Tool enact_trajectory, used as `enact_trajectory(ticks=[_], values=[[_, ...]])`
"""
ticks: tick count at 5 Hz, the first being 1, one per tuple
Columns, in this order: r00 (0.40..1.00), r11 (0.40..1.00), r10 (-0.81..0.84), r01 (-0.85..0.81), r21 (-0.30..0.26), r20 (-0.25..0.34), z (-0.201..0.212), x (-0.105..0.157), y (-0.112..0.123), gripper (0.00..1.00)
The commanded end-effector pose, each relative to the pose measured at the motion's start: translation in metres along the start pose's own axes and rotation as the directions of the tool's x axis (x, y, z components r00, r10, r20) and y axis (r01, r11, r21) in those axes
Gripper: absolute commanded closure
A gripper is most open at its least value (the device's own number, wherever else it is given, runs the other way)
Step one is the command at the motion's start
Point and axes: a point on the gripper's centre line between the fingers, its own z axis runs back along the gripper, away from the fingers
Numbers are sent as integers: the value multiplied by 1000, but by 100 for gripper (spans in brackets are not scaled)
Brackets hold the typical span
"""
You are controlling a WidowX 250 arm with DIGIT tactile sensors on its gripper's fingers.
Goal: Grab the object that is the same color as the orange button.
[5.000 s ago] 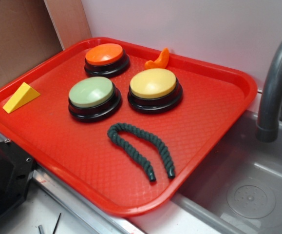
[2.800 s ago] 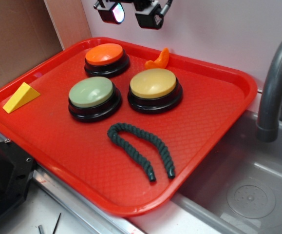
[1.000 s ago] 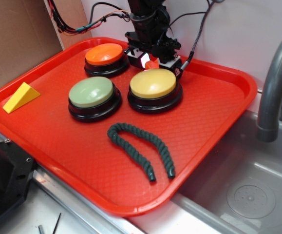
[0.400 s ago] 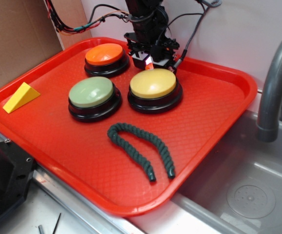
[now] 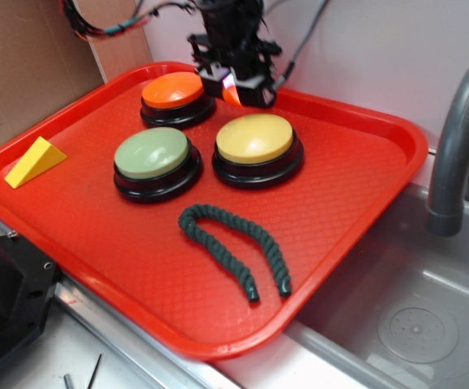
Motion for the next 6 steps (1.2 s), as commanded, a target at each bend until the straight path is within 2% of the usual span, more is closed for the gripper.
enact_trajectory(ticks=[1, 2, 3, 4, 5, 6], values=[[998, 998, 35, -32, -50, 61, 102, -11, 4, 100], [999, 999, 49, -49, 9, 18, 125, -41, 4, 100], [1000, 998, -4, 2, -61, -31, 126, -75, 3, 100], [997, 987, -65, 60, -152, -34, 133, -104, -11, 100], [995, 985, -82, 72, -159, -61, 137, -132, -15, 100], [996, 994, -89, 86, -73, -32, 145, -145, -27, 100]])
